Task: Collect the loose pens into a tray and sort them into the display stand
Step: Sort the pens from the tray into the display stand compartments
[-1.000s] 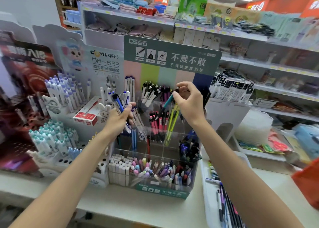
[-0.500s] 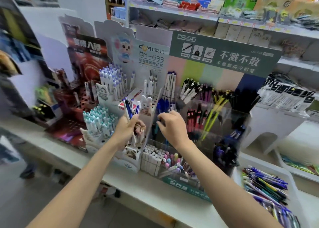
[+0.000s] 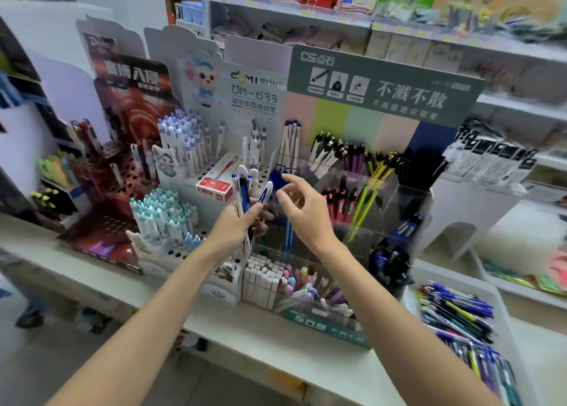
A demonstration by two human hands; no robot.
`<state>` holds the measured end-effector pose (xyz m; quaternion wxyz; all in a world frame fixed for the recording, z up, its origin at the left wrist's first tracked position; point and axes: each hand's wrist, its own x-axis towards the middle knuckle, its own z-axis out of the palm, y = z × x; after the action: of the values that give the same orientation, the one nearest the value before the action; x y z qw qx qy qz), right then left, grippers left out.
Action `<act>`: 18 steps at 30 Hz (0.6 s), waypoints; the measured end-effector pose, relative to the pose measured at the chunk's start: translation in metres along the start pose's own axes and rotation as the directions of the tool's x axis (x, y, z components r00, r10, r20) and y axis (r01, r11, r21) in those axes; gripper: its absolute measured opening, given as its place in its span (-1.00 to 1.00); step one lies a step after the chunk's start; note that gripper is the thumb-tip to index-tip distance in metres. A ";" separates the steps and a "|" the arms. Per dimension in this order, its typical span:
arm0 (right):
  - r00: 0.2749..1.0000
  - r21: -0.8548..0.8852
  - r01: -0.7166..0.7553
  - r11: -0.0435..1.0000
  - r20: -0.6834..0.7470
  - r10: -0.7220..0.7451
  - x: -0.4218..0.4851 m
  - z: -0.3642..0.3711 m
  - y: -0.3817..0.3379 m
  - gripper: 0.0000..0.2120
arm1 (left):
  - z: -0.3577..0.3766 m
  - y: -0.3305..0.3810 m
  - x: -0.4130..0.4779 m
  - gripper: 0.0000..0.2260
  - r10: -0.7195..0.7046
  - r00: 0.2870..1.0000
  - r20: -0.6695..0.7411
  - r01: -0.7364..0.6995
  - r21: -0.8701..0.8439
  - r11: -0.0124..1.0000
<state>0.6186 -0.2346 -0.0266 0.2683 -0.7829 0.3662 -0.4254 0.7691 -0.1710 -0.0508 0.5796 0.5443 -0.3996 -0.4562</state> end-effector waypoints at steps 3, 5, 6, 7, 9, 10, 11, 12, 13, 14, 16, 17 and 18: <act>0.999 0.070 -0.053 0.996 0.002 0.053 0.008 -0.016 -0.008 -0.75 | 0.024 0.007 0.005 -0.80 0.031 0.992 0.120 -0.036 0.039 0.999; 0.995 0.115 -0.074 0.991 -0.061 0.081 0.012 -0.032 -0.008 -0.84 | 0.035 0.013 0.007 -0.81 0.030 0.990 0.135 -0.036 0.046 0.998; 0.987 0.150 -0.089 0.985 -0.117 0.107 0.015 -0.042 -0.007 -0.87 | 0.038 0.015 0.009 -0.83 0.023 0.991 0.130 -0.028 0.034 0.999; 0.975 0.184 -0.100 0.978 -0.179 0.134 0.018 -0.052 -0.005 -0.90 | 0.040 0.017 0.011 -0.86 0.019 0.992 0.121 -0.022 0.028 0.999; 0.949 0.233 -0.118 0.965 -0.261 0.179 0.022 -0.074 0.001 -0.94 | 0.039 0.018 0.016 -0.87 0.015 0.995 0.102 -0.019 0.042 0.999; 0.948 0.229 -0.134 0.964 -0.253 0.192 0.023 -0.084 0.005 -0.94 | 0.038 0.017 0.019 -0.88 0.014 0.996 0.085 -0.018 0.039 0.999; 0.959 0.193 -0.156 0.969 -0.205 0.195 0.023 -0.092 0.008 -0.93 | 0.038 0.019 0.023 -0.90 0.015 0.998 0.063 -0.016 0.020 1.000; 0.972 0.141 -0.187 0.972 -0.116 0.204 0.022 -0.098 0.011 -0.94 | 0.039 0.021 0.027 -0.92 0.015 0.999 0.039 -0.014 -0.004 1.000; 0.975 0.075 -0.223 0.972 -0.003 0.224 0.020 -0.102 0.014 -0.95 | 0.040 0.025 0.031 -0.92 0.020 1.000 0.018 -0.019 -0.019 1.000; 0.960 -0.002 -0.253 0.967 0.120 0.251 0.019 -0.104 0.016 -0.92 | 0.042 0.030 0.035 -0.90 0.034 0.999 0.000 -0.034 -0.012 0.999; 0.909 -0.161 -0.242 0.957 0.306 0.282 0.016 -0.102 0.017 -0.82 | 0.049 0.037 0.042 -0.88 0.087 0.996 -0.011 -0.086 0.049 0.995; 0.900 -0.197 -0.209 0.958 0.346 0.267 0.016 -0.098 0.017 -0.80 | 0.054 0.041 0.044 -0.87 0.113 0.994 -0.005 -0.113 0.083 0.990; 0.905 -0.196 -0.175 0.965 0.354 0.236 0.015 -0.094 0.015 -0.80 | 0.058 0.044 0.046 -0.87 0.134 0.991 0.008 -0.134 0.106 0.985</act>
<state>0.5378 -0.2663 0.0158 0.3131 -0.8253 0.4219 -0.2067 0.7292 -0.2309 -0.0034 0.5789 0.5462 -0.4592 -0.3944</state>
